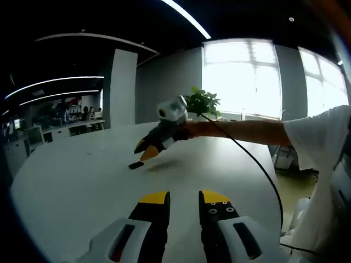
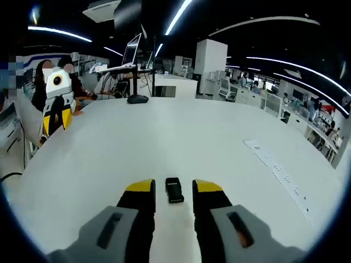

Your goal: Snap the two parts of the plastic buckle together until the buckle closes and remains connected.

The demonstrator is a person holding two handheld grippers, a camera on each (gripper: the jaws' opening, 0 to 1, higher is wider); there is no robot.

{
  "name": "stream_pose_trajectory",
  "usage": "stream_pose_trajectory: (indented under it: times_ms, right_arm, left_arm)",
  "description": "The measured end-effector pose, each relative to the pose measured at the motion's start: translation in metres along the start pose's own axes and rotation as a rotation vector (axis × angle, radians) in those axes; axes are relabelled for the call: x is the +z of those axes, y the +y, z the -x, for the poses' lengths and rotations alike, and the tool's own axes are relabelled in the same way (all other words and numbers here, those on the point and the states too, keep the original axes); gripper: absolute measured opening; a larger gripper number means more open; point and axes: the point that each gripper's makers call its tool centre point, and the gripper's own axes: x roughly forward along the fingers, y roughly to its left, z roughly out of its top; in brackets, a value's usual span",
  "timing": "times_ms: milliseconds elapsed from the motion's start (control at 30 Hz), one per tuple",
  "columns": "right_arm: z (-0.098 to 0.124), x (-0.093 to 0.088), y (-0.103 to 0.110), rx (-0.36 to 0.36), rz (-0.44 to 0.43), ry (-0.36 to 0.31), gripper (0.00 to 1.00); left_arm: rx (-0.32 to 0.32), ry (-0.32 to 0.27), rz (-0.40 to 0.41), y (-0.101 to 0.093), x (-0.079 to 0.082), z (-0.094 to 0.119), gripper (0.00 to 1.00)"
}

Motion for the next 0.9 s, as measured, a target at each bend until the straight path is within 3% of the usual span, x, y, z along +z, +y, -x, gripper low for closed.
stream_pose_trajectory:
  times_ms: [100, 200, 467, 567, 900]
  right_arm:
    - [0.008, 0.006, 0.010, -0.024, -0.027, -0.027, 0.29]
    - [0.018, 0.014, 0.014, -0.120, -0.027, -0.058, 0.35]
    - [0.043, 0.033, 0.039, -0.184, -0.114, -0.120, 0.47]
    - [0.050, 0.036, 0.045, -0.217, -0.127, -0.111, 0.59]
    - [0.080, 0.041, 0.081, -0.330, -0.185, -0.122, 0.69]
  left_arm:
    - [0.013, -0.016, 0.009, 0.002, 0.005, 0.002, 0.20]
    - [0.030, -0.033, 0.012, 0.003, 0.013, 0.006, 0.20]
    - [0.076, -0.081, 0.007, 0.005, 0.035, 0.016, 0.26]
    - [0.079, -0.085, 0.000, 0.002, 0.039, 0.019, 0.27]
    - [0.143, -0.120, -0.025, 0.000, 0.049, 0.035, 0.48]
